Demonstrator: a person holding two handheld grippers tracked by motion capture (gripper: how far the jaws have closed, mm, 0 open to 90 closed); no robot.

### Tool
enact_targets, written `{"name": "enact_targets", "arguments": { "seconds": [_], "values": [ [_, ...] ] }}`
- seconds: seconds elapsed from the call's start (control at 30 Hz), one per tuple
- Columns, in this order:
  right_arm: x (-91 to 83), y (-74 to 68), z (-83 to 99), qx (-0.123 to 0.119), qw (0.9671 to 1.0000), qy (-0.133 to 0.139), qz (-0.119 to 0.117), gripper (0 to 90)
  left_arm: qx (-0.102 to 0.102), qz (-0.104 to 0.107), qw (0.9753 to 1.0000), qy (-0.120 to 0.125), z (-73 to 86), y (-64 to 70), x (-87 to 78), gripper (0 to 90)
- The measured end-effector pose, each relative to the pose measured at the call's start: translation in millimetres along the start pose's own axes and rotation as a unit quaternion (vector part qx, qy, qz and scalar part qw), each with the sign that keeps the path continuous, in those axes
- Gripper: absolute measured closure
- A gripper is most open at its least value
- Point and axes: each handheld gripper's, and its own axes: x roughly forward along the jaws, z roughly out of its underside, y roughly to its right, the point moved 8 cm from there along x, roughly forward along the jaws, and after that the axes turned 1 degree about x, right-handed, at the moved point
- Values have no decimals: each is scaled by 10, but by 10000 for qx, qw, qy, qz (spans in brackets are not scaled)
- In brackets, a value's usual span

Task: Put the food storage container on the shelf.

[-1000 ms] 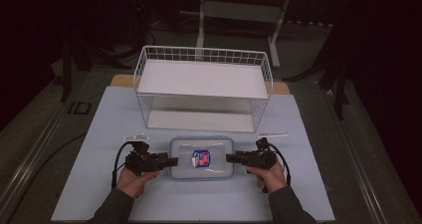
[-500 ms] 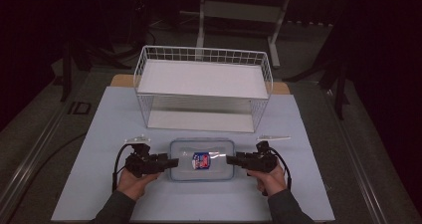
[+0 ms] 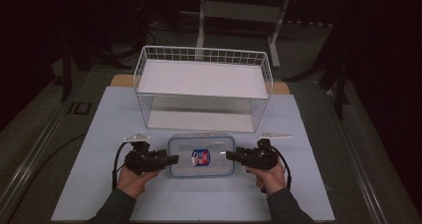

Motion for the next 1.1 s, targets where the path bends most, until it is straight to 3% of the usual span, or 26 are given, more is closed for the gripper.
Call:
{"name": "enact_targets", "arguments": {
  "seconds": [0.37,0.4,0.73,1.1],
  "values": [
    [-32,-59,-201,-109,9996,273,-45,515,184,-24,9996,224,-264,27,-119,466],
    [-35,-64,-228,-126,9994,304,-61,515,275,-53,9993,264,-353,45,-153,466],
    [-161,-200,-626,-398,9970,662,-60,514,650,-121,9966,496,-769,146,-303,465],
    [-269,-363,-1002,-716,9933,909,4,514,753,-67,9937,829,-1068,205,-453,466]
  ]
}}
